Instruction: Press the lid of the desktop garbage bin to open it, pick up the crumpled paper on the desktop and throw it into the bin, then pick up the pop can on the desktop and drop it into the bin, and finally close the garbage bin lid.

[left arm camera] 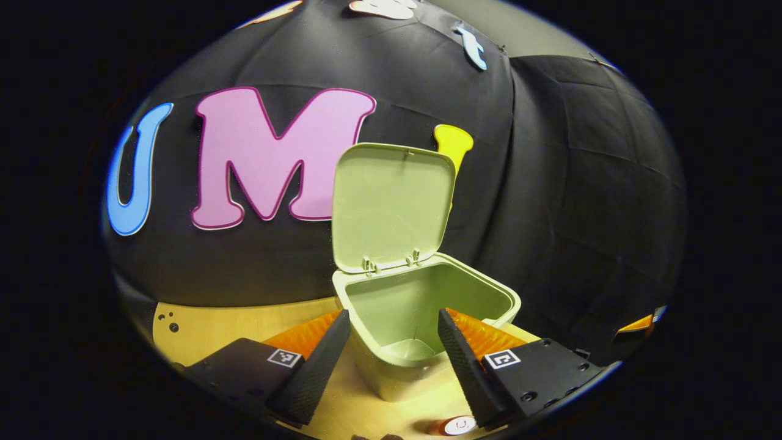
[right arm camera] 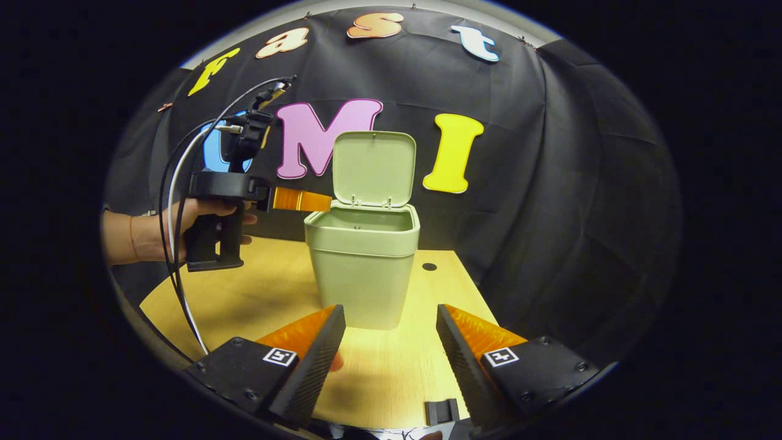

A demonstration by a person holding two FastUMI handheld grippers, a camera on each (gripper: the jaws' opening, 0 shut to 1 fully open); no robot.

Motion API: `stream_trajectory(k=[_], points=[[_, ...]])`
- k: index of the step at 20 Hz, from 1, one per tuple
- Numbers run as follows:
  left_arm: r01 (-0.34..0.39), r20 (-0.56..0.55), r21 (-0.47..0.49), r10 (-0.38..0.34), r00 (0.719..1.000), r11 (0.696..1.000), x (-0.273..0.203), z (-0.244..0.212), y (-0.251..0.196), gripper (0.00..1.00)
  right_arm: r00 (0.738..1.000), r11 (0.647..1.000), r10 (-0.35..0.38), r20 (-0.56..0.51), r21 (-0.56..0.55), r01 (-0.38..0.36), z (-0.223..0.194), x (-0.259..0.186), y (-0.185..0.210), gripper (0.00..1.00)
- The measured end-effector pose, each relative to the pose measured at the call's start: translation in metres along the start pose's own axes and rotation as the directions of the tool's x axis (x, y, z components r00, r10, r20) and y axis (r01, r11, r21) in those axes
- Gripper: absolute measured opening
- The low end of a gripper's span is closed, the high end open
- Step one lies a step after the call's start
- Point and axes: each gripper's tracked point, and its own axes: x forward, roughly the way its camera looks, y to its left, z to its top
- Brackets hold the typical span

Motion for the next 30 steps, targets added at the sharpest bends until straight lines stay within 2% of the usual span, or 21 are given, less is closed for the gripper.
stream_trajectory(k=[6,10,17,20,23,30], points=[[-0.113,0.074,0.013,0.112,0.991,0.993,-0.057,0.015,0.029,0.94,0.998,0.998,0.065,0.005,-0.01,-0.065,0.002,0.007,0.021,0.95],[-0.161,0.085,-0.004,0.161,0.983,0.987,-0.097,0.009,0.044,0.95,0.994,0.994,0.11,-0.001,-0.021,-0.109,0.001,0.013,0.034,0.95],[-0.272,0.043,-0.048,0.274,0.961,0.961,-0.163,-0.028,0.077,0.95,0.98,0.979,0.197,-0.028,-0.049,-0.198,-0.007,0.021,0.06,0.95],[-0.332,0.02,-0.092,0.335,0.942,0.939,-0.184,-0.045,0.09,0.95,0.974,0.972,0.224,-0.044,-0.059,-0.226,-0.01,0.025,0.069,0.95],[-0.379,-0.001,-0.094,0.38,0.925,0.921,-0.2,-0.059,0.097,0.95,0.968,0.967,0.245,-0.061,-0.063,-0.248,-0.015,0.03,0.076,0.95],[-0.451,-0.069,-0.1,0.446,0.892,0.887,-0.234,-0.093,0.117,0.95,0.955,0.957,0.273,-0.113,-0.068,-0.282,-0.036,0.051,0.087,0.95]])
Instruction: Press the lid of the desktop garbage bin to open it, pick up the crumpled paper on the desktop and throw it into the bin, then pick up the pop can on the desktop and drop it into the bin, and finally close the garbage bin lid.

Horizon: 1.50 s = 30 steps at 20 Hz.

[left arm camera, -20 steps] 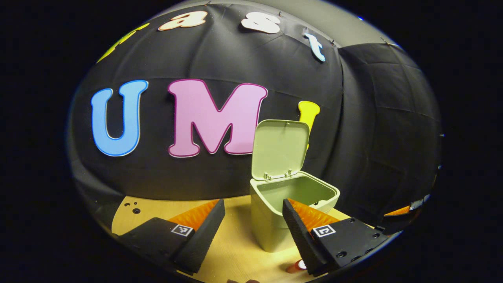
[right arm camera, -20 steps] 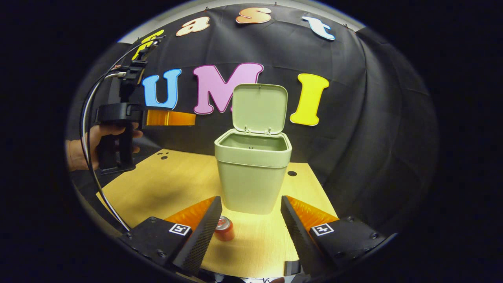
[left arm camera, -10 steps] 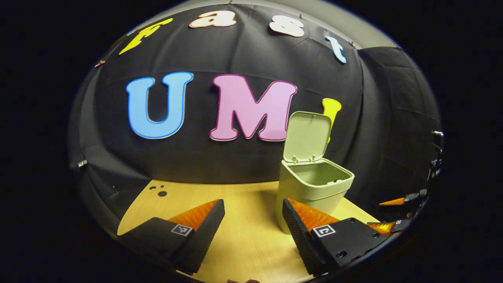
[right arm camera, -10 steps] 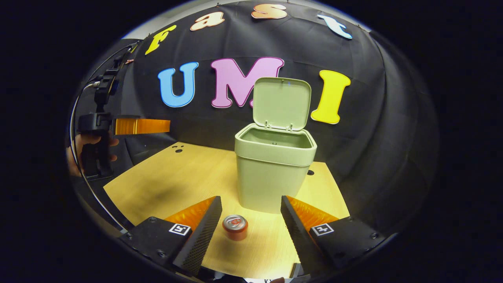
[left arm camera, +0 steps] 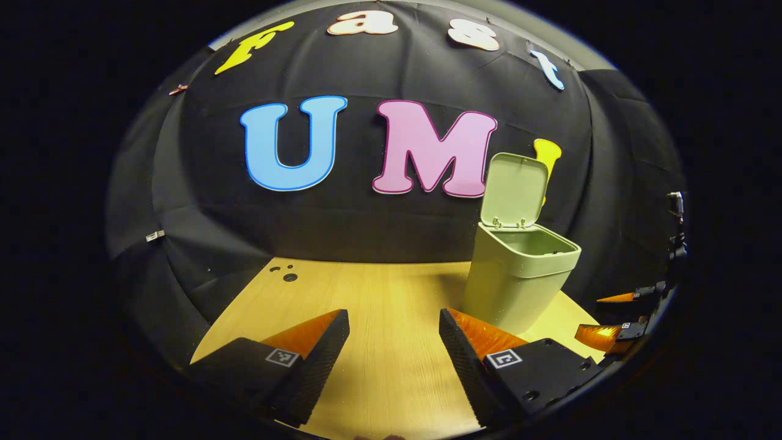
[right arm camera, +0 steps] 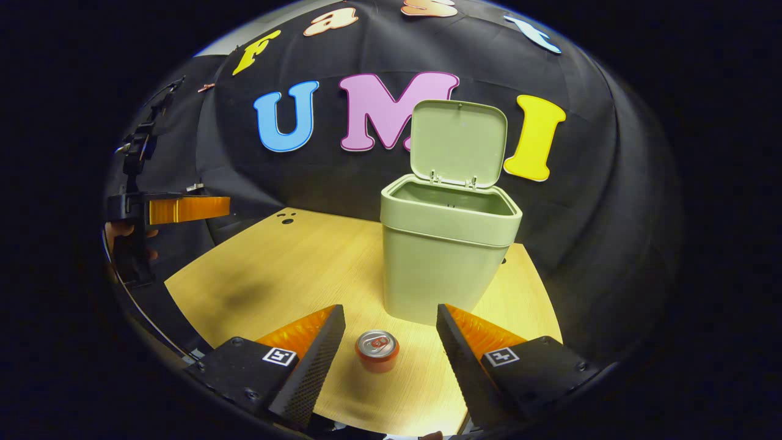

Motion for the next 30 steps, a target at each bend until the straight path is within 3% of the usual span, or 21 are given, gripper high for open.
stream_trajectory(k=[11,21,23,24,28,29,30], points=[[-0.049,-0.051,0.003,0.049,0.997,0.999,-0.005,-0.02,0.016,0.95,0.989,0.998,0.062,-0.132,0.008,-0.062,-0.05,0.038,0.014,0.95],[-0.08,-0.071,0.017,0.081,0.994,0.997,-0.009,-0.022,0.019,0.95,0.936,0.996,0.091,-0.339,0.046,-0.08,-0.13,0.081,0.018,0.94],[-0.078,-0.067,0.028,0.08,0.995,0.997,-0.01,-0.019,0.02,0.95,0.933,0.996,0.085,-0.349,0.03,-0.079,-0.131,0.082,0.016,0.92],[-0.08,-0.06,0.036,0.082,0.995,0.996,-0.011,-0.017,0.02,0.95,0.934,0.996,0.085,-0.346,0.027,-0.081,-0.128,0.081,0.014,0.83],[-0.067,-0.052,0.028,0.069,0.996,0.997,-0.008,-0.014,0.015,0.95,0.955,0.997,0.079,-0.285,0.0,-0.082,-0.098,0.071,0.009,0.83],[-0.062,-0.053,0.022,0.063,0.997,0.998,-0.006,-0.014,0.014,0.95,0.96,0.996,0.08,-0.268,-0.008,-0.085,-0.086,0.066,0.007,0.79],[-0.059,-0.054,0.016,0.06,0.997,0.998,-0.005,-0.015,0.013,0.95,0.966,0.996,0.081,-0.246,-0.014,-0.087,-0.073,0.06,0.007,0.83]])
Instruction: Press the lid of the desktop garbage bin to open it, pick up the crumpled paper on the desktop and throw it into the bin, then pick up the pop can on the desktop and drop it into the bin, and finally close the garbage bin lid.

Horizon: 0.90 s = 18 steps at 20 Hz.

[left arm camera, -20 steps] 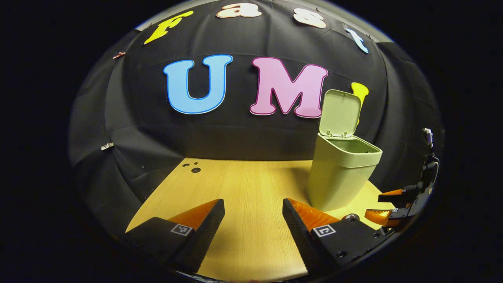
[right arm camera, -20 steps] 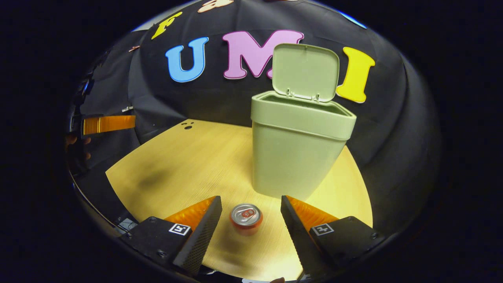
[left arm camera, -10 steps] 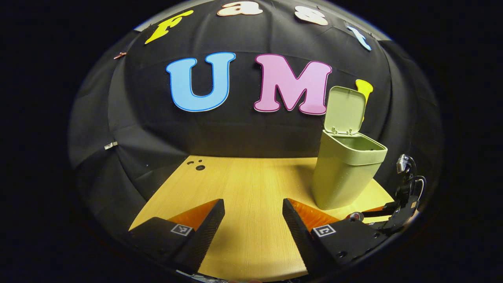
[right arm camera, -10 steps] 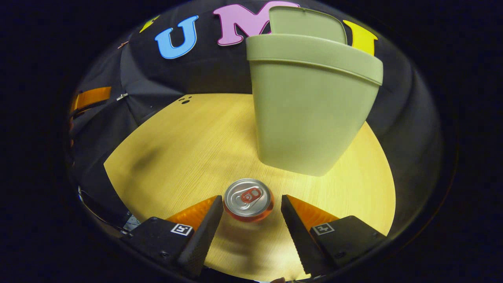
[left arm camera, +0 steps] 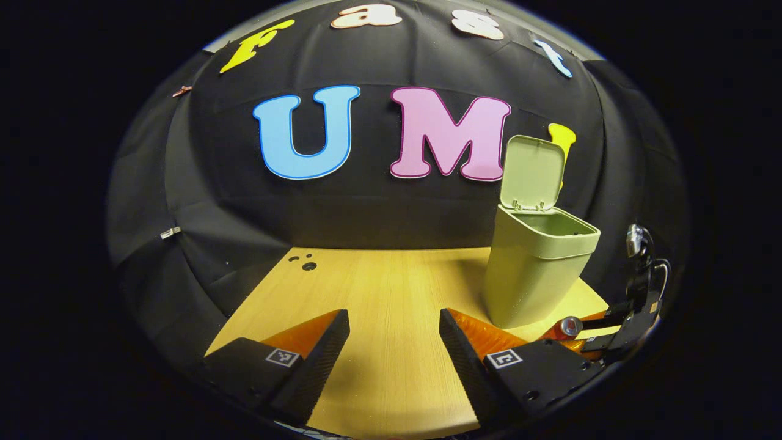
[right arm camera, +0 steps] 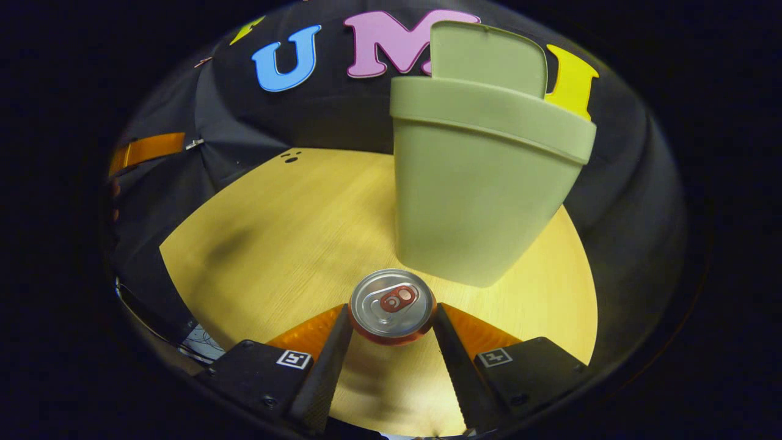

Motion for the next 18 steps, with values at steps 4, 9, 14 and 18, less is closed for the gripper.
stream_trajectory(k=[4,9,14,18], points=[[0.007,0.005,-0.008,-0.007,1.0,1.0,0.005,0.001,-0.003,0.95,0.994,1.0,0.019,0.104,-0.013,-0.018,0.056,-0.035,0.002,0.83],[0.026,0.005,0.026,-0.026,1.0,0.999,0.013,0.006,-0.009,0.95,0.953,0.998,0.051,0.299,-0.039,-0.042,0.158,-0.074,0.0,0.83],[0.075,-0.017,0.023,-0.074,0.997,0.997,0.018,0.004,-0.02,0.95,0.882,1.0,0.022,0.471,0.005,-0.027,0.244,-0.101,-0.022,0.82],[0.079,-0.007,0.012,-0.079,0.997,0.997,0.02,0.007,-0.022,0.94,0.865,0.998,-0.054,0.5,0.034,0.043,0.272,-0.093,-0.061,0.82]])
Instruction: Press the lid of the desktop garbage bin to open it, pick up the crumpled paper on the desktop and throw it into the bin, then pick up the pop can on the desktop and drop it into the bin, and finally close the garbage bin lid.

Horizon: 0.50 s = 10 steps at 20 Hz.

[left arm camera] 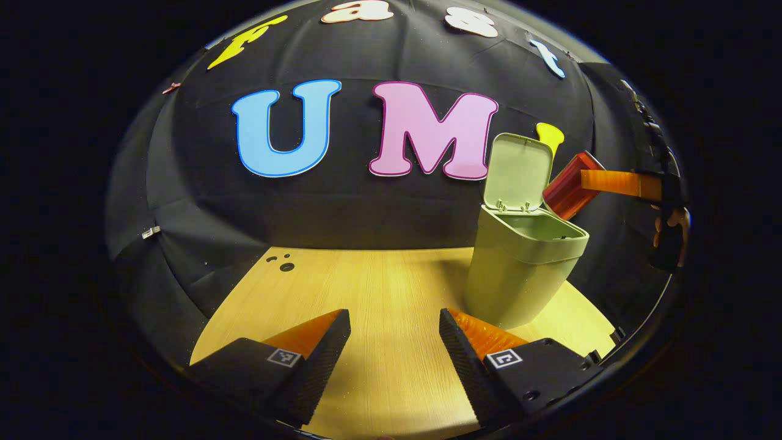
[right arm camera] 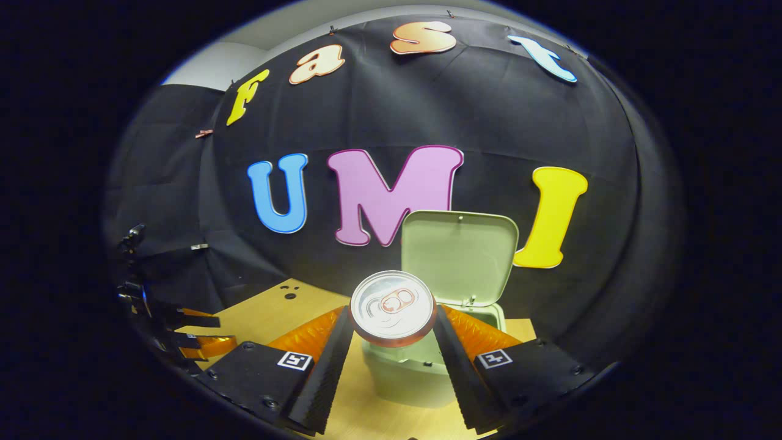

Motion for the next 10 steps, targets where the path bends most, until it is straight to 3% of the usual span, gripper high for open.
stream_trajectory(k=[4,10], points=[[-0.011,0.001,0.012,0.011,1.0,1.0,0.001,0.004,0.002,0.94,0.982,0.993,-0.118,-0.145,0.002,0.119,-0.037,0.027,-0.047,0.82],[-0.024,-0.01,-0.007,0.024,1.0,1.0,0.002,0.0,0.008,0.94,0.946,0.983,-0.174,-0.274,0.004,0.181,-0.082,0.052,-0.077,0.82]])
